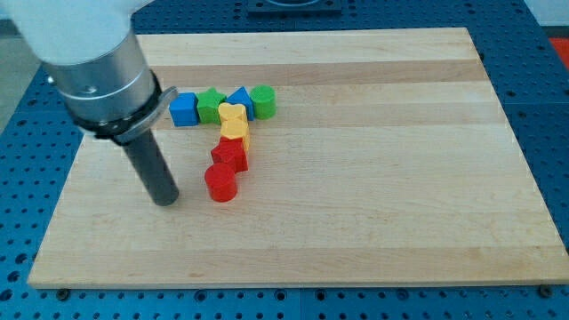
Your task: Nudge the green circle down a bit
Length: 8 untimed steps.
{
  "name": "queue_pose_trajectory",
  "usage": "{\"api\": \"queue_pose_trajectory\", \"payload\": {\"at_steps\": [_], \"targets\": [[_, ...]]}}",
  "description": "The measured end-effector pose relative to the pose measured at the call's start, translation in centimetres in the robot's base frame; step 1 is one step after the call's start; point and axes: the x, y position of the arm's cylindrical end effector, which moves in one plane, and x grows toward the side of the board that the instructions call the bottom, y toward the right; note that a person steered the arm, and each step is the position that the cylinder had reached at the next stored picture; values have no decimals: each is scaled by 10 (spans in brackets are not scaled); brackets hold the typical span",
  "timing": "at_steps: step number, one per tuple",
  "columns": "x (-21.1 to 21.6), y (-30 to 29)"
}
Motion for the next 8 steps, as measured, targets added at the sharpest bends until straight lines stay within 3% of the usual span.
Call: {"api": "queue_pose_trajectory", "payload": {"at_steps": [1,4,5,6,7,8], "targets": [[-2,26],[10,17],[31,66],[45,164],[-23,249],[-172,294]]}}
